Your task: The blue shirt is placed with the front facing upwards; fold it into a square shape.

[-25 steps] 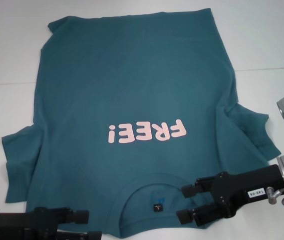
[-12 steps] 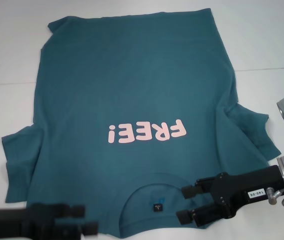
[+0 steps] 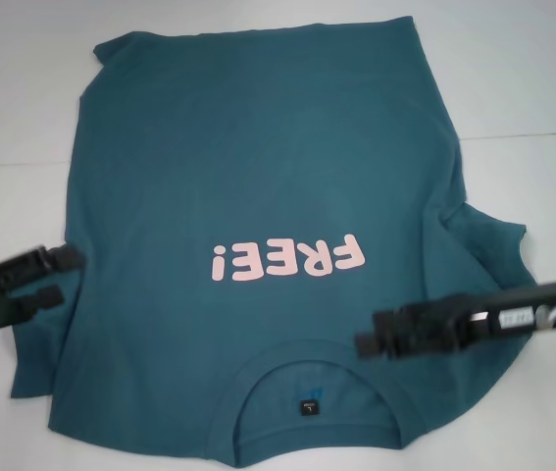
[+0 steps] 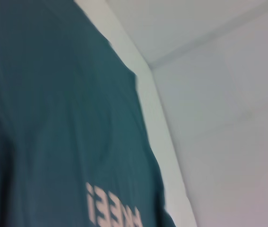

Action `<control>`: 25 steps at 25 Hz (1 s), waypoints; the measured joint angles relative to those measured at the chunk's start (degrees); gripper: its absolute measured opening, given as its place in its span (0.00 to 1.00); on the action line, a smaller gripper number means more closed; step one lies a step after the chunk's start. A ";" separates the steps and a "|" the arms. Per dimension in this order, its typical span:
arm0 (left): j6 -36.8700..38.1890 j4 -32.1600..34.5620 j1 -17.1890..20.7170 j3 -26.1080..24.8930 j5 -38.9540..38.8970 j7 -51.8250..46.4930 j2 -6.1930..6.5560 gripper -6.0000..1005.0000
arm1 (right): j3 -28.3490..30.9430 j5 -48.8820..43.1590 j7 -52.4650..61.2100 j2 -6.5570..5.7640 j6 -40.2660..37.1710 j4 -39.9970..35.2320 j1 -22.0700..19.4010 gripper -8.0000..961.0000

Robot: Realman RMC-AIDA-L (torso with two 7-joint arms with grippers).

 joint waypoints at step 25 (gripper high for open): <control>-23.84 -8.15 0.31 -0.64 4.99 -5.92 0.51 0.88 | 2.87 2.39 17.55 -3.93 6.27 0.29 2.51 0.95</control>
